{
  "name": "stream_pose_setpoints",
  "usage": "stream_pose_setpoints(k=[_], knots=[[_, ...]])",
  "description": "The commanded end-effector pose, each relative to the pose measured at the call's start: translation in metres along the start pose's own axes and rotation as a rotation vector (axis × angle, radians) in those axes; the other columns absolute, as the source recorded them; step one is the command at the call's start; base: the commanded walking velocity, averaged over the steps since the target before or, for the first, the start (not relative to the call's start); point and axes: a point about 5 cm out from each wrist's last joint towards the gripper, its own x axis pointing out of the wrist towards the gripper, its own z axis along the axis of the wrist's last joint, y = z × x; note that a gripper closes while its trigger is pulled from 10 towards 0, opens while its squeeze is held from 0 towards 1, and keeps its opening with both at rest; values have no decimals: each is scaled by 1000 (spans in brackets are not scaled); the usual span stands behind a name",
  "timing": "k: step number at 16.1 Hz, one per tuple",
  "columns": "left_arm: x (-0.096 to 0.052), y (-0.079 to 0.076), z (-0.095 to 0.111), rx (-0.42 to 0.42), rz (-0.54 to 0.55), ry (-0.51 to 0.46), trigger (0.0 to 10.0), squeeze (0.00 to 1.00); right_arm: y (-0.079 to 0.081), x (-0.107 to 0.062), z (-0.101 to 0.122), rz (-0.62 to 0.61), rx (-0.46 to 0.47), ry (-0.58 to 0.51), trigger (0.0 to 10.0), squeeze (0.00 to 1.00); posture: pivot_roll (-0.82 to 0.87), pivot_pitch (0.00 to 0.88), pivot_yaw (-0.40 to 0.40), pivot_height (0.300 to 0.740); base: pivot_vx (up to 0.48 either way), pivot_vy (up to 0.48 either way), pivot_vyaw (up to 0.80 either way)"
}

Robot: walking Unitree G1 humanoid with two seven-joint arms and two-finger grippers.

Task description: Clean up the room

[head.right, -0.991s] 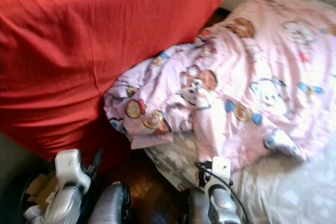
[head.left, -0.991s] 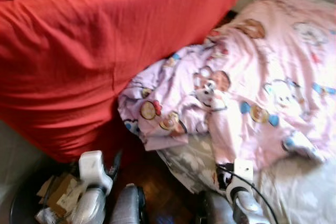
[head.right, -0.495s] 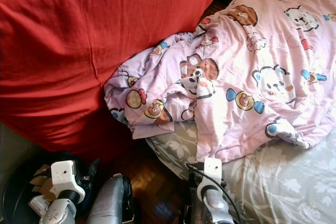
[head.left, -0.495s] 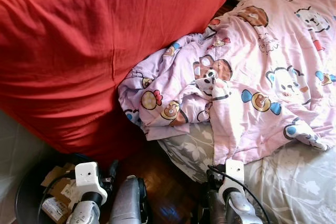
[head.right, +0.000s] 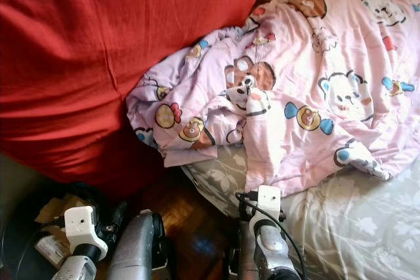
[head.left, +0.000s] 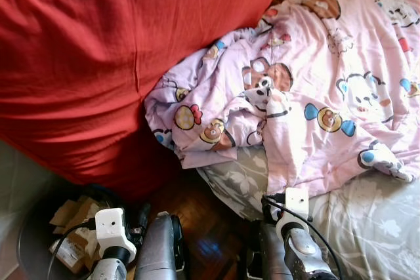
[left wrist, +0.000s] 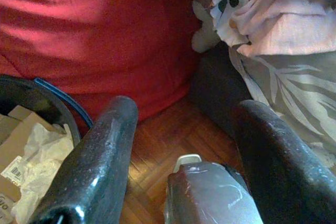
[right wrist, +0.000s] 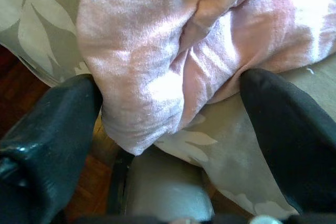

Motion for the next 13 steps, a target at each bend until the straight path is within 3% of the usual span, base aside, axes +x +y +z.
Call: stream_pose_setpoints(k=[1,2,13], knots=[[-9,-1,-9,8,2,45,10000,0,4,-1,-3,26,-3,3,706,0,122,358,-10,621,0,0,0],[-10,-1,-9,7,2,45,10000,0,5,-1,-2,36,-16,-5,0,0,122,361,-11,621,0,0,0],[-16,-8,-5,5,5,51,10000,0,4,-2,-5,54,-52,2,0,0,117,373,-21,621,0,0,0]])
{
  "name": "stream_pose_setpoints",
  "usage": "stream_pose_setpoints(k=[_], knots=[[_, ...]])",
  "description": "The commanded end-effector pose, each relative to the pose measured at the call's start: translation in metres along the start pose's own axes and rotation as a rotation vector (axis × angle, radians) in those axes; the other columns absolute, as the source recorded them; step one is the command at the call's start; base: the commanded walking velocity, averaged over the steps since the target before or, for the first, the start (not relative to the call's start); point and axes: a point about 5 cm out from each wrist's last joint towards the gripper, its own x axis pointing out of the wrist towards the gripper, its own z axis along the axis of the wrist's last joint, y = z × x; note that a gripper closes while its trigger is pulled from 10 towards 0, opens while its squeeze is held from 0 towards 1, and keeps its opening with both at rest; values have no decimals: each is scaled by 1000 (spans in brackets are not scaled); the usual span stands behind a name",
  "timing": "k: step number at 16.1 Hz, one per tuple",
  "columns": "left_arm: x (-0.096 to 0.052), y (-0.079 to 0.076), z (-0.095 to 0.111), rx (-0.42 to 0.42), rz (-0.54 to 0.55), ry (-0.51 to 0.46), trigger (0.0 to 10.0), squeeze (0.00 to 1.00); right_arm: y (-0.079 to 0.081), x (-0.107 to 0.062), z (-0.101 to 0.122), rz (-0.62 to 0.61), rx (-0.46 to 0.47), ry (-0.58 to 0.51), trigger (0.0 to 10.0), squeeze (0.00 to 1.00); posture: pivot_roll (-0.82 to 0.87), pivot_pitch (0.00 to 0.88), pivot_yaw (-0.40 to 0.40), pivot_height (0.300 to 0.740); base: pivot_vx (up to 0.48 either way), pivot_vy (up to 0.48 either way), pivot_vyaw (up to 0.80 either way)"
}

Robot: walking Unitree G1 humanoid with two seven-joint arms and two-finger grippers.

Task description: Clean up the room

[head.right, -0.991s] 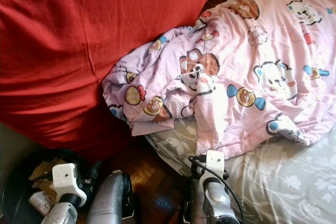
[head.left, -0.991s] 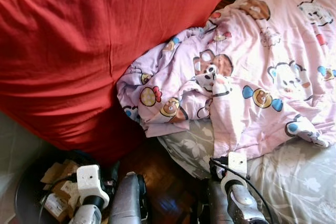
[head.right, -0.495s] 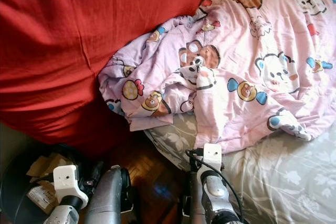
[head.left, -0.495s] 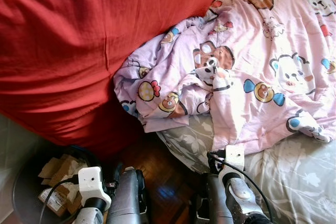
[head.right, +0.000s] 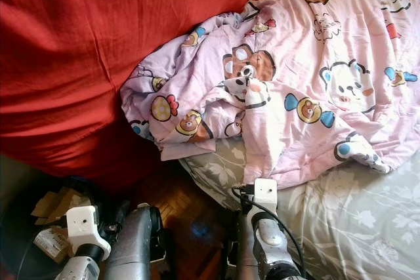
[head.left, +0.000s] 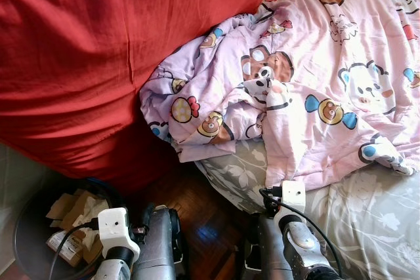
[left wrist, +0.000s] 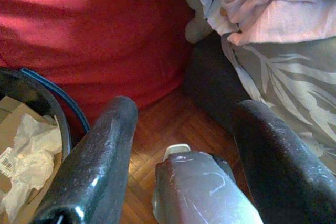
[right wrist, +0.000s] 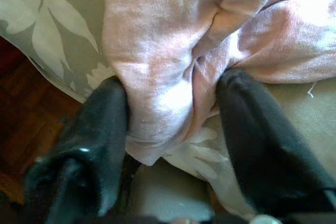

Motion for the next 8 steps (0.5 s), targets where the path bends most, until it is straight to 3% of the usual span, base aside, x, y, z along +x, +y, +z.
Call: stream_pose_setpoints(k=[1,8], knots=[[-9,1,-10,13,6,50,10000,0,0,-7,-18,1,-8,67,0,0,115,374,-22,621,0,0,0],[-11,0,-10,15,4,61,10000,0,3,-8,-23,14,-14,105,0,0,116,381,-20,621,0,0,0]])
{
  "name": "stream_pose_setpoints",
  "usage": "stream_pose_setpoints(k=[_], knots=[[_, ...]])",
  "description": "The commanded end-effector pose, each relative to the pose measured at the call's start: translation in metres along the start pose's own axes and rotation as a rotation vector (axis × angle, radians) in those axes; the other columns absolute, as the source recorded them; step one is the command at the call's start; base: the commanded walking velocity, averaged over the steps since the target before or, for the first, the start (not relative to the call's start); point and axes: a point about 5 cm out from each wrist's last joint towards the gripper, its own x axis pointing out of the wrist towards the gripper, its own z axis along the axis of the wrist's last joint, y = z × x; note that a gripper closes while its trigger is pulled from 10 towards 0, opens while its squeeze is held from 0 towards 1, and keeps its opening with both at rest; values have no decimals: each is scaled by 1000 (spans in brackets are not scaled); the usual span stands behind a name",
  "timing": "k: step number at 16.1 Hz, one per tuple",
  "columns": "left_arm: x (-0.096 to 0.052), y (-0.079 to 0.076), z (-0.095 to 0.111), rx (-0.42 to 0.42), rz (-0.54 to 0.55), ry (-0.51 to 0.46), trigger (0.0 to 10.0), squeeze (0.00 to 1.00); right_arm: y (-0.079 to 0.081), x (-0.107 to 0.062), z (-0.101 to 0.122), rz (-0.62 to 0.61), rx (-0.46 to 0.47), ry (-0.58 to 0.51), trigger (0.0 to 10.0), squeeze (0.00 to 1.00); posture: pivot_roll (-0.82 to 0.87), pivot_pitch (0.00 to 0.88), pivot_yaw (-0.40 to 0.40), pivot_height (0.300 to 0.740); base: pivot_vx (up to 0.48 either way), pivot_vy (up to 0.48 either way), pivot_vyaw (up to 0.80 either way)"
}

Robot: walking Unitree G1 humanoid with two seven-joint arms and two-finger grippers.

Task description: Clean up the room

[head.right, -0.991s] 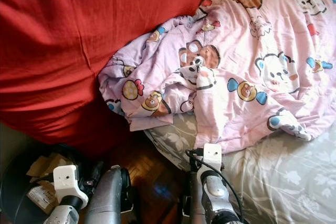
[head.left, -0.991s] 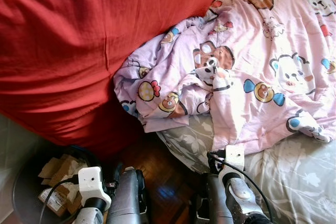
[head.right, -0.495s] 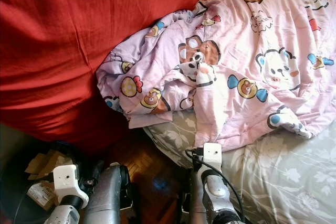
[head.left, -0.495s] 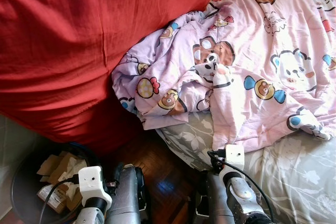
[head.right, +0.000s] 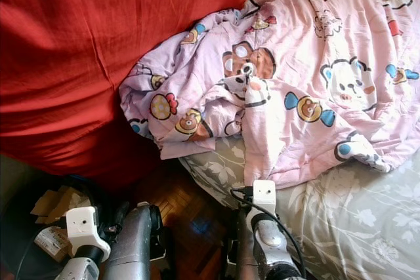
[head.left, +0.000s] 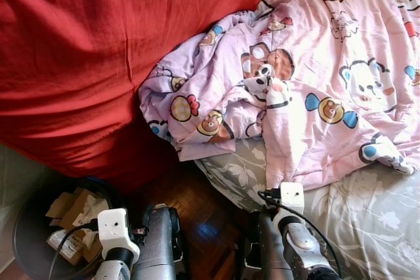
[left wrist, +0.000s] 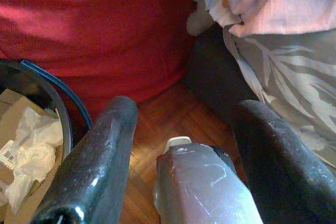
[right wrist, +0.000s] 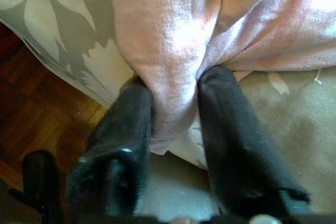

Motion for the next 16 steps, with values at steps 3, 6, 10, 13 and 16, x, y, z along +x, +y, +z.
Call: stream_pose_setpoints(k=[3,6,10,13,16], knots=[[-6,0,-11,15,2,54,10000,0,-1,-6,-19,0,-5,78,0,0,115,371,-23,621,0,0,0],[1,-1,-9,12,3,46,10000,0,-3,-4,-15,-10,1,72,0,0,115,350,-29,621,0,0,0],[13,-1,-8,12,10,41,10000,0,-5,-1,-7,-21,11,50,0,0,114,307,-34,621,0,0,0],[26,0,-5,11,12,27,10000,0,-7,2,1,-31,23,27,0,0,110,268,-36,621,0,0,0],[39,1,2,12,12,7,10000,0,-14,4,8,-61,33,2,0,0,103,219,-37,621,0,0,0]])
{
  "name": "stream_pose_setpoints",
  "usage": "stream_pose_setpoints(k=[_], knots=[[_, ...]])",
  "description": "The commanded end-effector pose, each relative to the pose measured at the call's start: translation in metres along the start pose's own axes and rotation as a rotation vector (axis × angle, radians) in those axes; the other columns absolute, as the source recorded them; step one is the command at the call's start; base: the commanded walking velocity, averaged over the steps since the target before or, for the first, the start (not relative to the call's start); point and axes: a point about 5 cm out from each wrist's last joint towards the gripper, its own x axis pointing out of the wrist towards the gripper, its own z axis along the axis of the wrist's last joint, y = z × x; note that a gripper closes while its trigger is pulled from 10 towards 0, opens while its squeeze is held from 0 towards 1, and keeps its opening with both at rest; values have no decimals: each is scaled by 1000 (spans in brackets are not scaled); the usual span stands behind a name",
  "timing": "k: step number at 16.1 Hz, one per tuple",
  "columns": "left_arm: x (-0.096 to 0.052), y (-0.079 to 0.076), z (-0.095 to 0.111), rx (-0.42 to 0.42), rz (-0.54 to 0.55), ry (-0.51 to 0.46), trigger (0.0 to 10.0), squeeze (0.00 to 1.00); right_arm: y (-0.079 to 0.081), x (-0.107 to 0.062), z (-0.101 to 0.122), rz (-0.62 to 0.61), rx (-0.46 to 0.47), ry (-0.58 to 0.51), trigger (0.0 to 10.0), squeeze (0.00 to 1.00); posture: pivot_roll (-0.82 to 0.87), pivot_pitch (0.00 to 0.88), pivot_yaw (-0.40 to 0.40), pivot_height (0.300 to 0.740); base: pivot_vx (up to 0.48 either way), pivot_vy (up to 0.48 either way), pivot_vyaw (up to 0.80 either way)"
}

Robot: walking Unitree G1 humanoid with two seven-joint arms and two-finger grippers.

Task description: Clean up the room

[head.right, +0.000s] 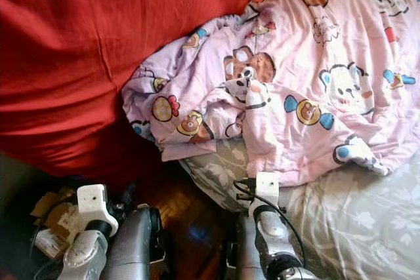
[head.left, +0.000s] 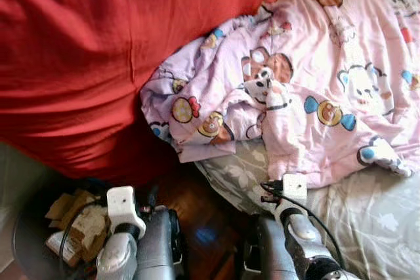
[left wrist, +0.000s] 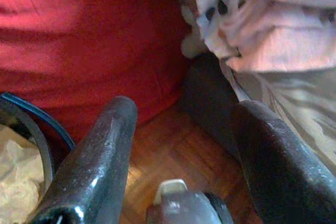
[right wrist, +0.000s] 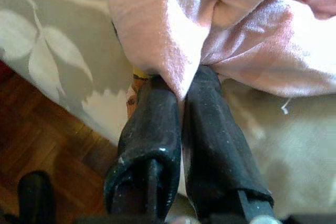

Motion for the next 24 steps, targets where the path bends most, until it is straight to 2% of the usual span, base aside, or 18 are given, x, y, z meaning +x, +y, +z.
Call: stream_pose_setpoints(k=[1,3,4,5,8,11,14,17,20,24], knots=[[-6,7,-11,9,24,43,10000,0,-7,-3,-8,-34,18,21,0,0,101,207,-36,621,0,0,0],[3,10,-8,5,28,35,10000,0,-14,-2,0,-55,27,-26,0,0,72,171,-30,621,0,0,0],[5,11,-9,3,28,38,10000,0,-14,-2,2,-50,34,-48,4784,0,63,159,-28,621,0,0,0],[5,11,-11,2,26,46,10000,0,-14,-4,3,-44,59,-80,10000,0,54,146,-25,621,0,0,0],[8,8,-16,0,14,59,10000,0,-15,-10,-6,-33,83,-94,10000,0,47,118,-17,621,0,0,0],[9,11,-20,3,21,84,10000,0,-12,-10,-7,-36,89,-95,10000,0,44,101,-9,661,0,0,0],[3,14,-33,1,38,159,10000,0,-8,-9,-2,-24,96,-117,10000,0,49,89,-6,696,0,0,0],[-5,19,-48,-48,78,234,10000,0,-9,-7,1,-23,98,-122,10000,0,52,77,-9,736,0,0,0],[-21,33,-67,-34,137,346,10000,0,-12,-6,4,-30,100,-125,10000,0,59,104,-17,740,0,0,0],[-39,42,-83,-24,174,433,10000,0,-16,-6,3,-48,102,-111,10000,0,63,133,-12,740,0,0,0]])
